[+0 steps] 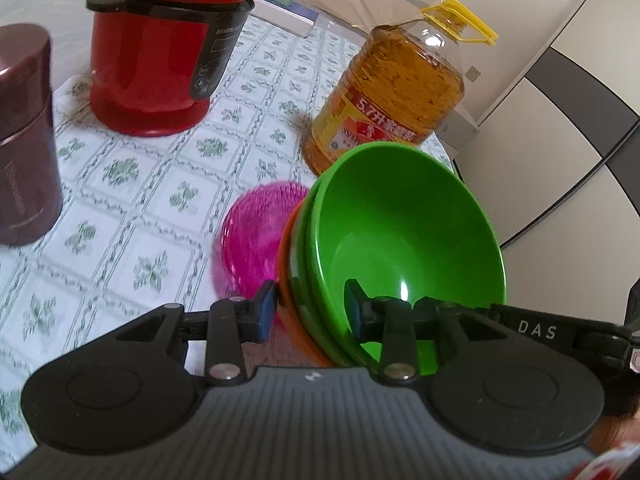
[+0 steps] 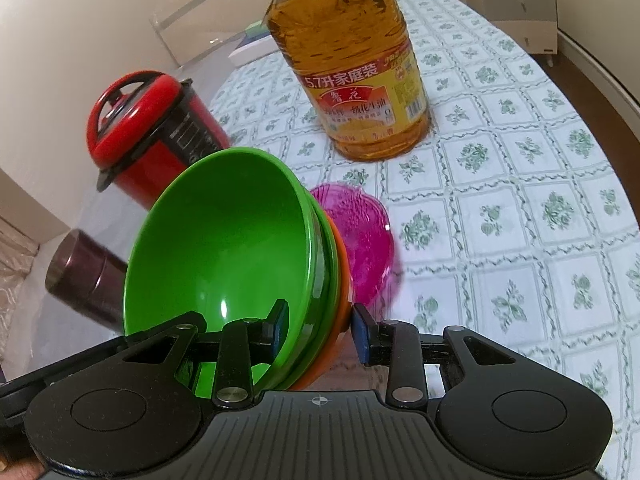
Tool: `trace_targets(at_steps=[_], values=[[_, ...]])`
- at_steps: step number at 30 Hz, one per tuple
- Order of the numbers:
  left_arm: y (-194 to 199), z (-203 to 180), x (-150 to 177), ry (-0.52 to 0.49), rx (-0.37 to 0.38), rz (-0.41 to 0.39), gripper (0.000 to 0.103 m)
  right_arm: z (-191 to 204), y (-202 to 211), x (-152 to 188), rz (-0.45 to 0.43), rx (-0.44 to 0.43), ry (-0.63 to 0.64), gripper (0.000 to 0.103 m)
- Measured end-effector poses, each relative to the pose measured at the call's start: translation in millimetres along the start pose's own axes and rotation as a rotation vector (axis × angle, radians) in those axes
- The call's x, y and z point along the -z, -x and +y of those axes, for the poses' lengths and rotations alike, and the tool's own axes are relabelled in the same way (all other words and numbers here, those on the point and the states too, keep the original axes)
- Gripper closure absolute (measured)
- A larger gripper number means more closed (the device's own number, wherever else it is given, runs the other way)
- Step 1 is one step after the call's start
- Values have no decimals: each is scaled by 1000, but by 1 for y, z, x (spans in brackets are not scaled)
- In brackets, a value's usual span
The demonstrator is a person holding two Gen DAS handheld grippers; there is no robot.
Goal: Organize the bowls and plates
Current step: 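Lift the bowl stack and carry it over the pink plate stack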
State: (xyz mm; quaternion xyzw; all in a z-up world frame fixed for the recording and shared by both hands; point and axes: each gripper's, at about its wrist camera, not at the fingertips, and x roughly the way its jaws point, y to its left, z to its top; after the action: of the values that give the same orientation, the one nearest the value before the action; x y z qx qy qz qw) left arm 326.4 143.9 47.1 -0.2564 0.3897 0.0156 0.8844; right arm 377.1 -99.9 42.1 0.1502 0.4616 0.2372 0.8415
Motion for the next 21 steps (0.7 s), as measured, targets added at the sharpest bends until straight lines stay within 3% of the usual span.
trace_targets(at_steps=[10, 21], values=[[-42, 6, -32, -6, -27, 14, 70, -8, -42, -40, 20, -15, -24, 69], [-81, 19, -33, 2, -48, 49, 70, -21, -85, -50, 52, -7, -39, 69]])
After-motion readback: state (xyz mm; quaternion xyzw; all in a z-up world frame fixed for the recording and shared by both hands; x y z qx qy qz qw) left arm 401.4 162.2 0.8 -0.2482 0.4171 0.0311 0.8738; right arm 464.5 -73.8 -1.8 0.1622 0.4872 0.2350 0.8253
